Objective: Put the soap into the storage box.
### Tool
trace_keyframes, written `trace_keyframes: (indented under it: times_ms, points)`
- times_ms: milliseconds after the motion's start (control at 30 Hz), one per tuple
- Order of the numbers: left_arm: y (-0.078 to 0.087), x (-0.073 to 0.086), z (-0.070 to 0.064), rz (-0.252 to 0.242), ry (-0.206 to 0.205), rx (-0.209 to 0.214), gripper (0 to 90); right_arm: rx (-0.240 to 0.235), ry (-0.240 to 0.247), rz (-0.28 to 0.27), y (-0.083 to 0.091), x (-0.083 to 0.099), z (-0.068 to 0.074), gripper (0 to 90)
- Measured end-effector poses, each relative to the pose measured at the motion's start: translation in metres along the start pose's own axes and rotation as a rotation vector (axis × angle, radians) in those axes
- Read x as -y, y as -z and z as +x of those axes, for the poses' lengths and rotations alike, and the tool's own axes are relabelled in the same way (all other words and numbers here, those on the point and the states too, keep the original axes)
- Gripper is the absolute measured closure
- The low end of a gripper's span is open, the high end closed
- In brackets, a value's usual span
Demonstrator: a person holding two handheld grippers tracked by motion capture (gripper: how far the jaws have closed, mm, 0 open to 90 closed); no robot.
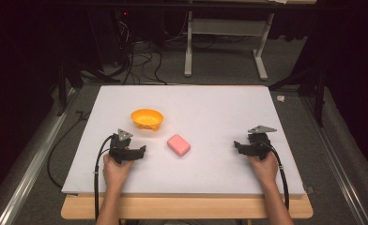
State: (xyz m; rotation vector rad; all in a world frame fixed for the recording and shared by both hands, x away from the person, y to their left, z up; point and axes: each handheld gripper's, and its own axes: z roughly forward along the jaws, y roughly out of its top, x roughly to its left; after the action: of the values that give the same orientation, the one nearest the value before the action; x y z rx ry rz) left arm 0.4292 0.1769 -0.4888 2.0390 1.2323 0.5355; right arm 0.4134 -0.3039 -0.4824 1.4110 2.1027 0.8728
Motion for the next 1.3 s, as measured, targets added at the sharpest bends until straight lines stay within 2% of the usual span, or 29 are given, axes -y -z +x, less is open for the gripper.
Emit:
trace_keyframes:
  times_ms: [833,1033,1300]
  points:
    - [-0.0004,-0.0010,0.0014,0.007,0.009,0.009,16.7,0.001,0.003,-0.001,0.0002,0.0003,-0.0001,28.5]
    - [0.0000,-0.0015,-0.0005,0.009,-0.003,-0.004,16.5,0.002,0.003,-0.003,0.0001,0.0003,-0.0001,28.4]
    - [0.0011,-0.0043,-0.0045,0.025,0.042,-0.024,15.7,0.002,0.004,-0.003,0.0002,0.0003,0.0001,28.5]
